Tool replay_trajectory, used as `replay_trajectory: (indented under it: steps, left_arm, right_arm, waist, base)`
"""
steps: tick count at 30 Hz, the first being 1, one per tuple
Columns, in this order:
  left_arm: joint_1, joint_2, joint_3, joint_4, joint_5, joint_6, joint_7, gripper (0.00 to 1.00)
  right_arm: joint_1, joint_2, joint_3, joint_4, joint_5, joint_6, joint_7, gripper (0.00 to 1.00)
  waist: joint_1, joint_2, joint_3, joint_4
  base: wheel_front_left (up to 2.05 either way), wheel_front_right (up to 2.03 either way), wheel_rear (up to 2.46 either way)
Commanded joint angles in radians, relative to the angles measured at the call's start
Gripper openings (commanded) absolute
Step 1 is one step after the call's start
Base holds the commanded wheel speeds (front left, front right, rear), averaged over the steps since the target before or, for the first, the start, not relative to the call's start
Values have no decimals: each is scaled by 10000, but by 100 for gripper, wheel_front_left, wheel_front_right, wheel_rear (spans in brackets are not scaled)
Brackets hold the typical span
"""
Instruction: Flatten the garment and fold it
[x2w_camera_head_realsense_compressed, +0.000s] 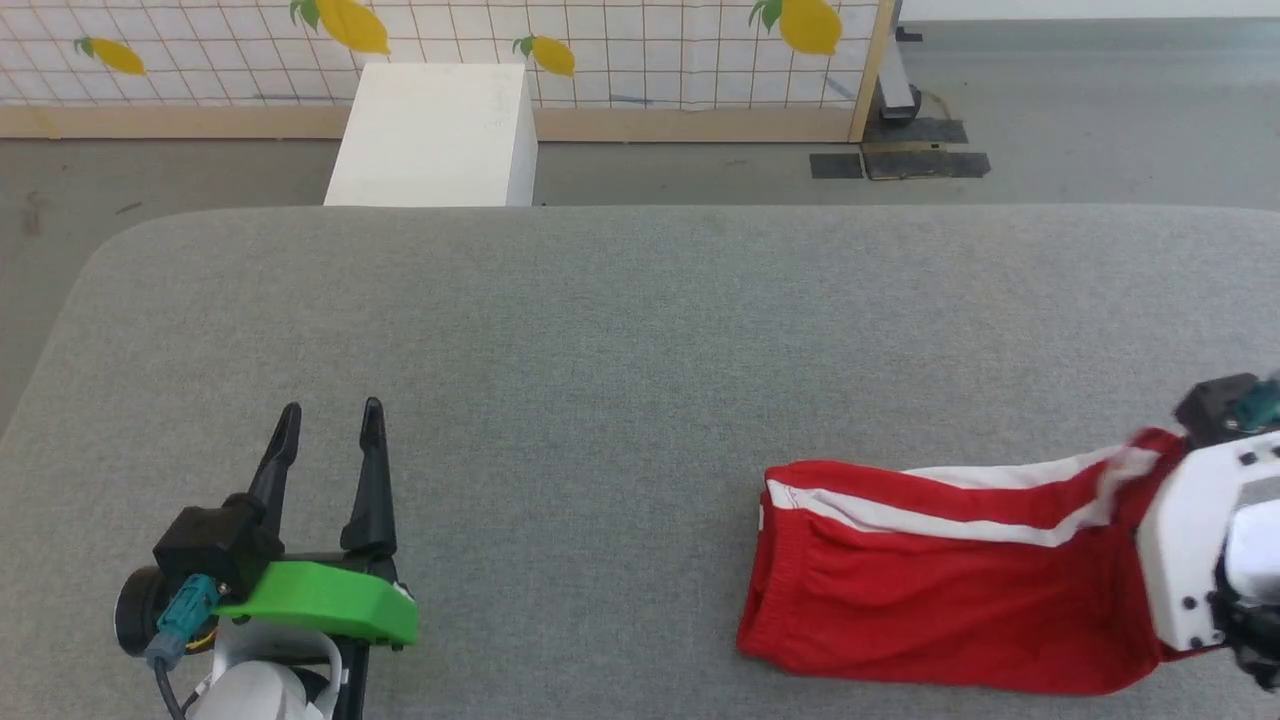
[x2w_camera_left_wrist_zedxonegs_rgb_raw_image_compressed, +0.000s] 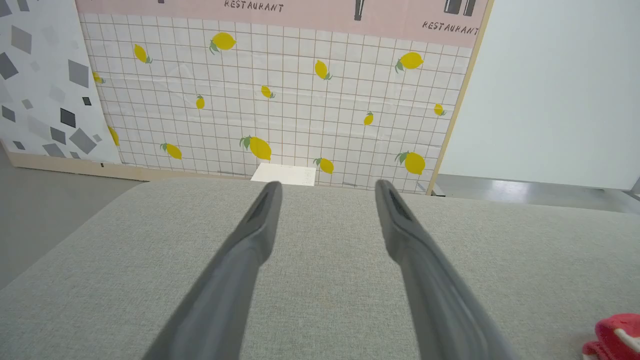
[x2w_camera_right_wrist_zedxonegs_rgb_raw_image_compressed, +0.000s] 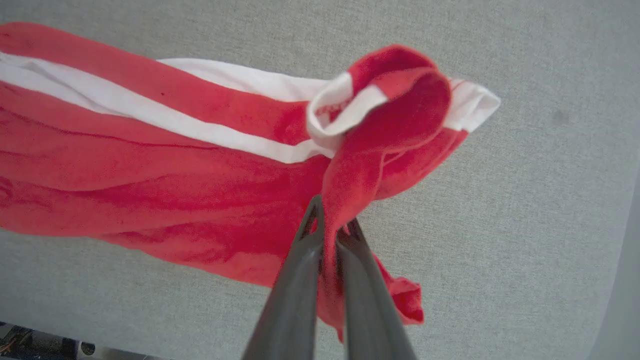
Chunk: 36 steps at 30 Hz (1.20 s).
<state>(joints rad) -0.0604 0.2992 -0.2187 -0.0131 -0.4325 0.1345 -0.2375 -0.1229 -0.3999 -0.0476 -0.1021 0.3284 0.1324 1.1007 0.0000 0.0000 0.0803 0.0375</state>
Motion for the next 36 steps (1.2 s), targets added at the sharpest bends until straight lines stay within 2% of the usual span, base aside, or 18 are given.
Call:
replay_trajectory:
  steps: [1,7,11,17,26,27,28,32,36]
  left_arm:
    - [98,26,-19,-8,-104,68,55,100]
    - [55,52,-70,-30,-162,28,87,100]
    - [11,65,-86,-46,-202,16,101,100]
    - [-62,45,-125,30,-258,-3,106,100]
    - [-77,-10,-113,107,-328,17,31,100]
    - [-93,-14,-115,117,-336,12,24,100]
    - [-104,-14,-118,125,-341,6,19,100]
    - [-58,7,-106,168,-349,27,-1,100]
    - [13,53,-79,179,-375,40,-12,100]
  right_arm:
    - [102,72,200,-303,119,-17,126,0]
    - [-13,914,1166,-842,609,-17,433,0]
    - [-290,1643,1667,-398,653,-17,109,0]
    - [-623,2829,1796,372,680,-17,-734,0]
    - [-808,3310,2195,1648,77,-17,-1730,2]
    - [-829,3341,2272,1774,51,-17,-1847,40]
    - [-861,3356,2391,1819,31,-17,-1918,100]
    - [-1018,3392,3005,1525,339,-17,-1970,100]
    - [-1101,3285,3415,612,750,-17,-1940,100]
  waist:
    - [0,0,-18,1]
    - [0,0,29,139]
    - [0,0,156,334]
    - [0,0,371,691]
    - [0,0,504,858]
    - [0,0,511,851]
    - [0,0,510,830]
    - [0,0,421,599]
    - [0,0,265,256]
  base:
    - [0,0,0]
    - [0,0,0]
    - [0,0,0]
    - [0,0,0]
    - [0,0,0]
    - [0,0,0]
    - [0,0,0]
    - [0,0,0]
    - [0,0,0]
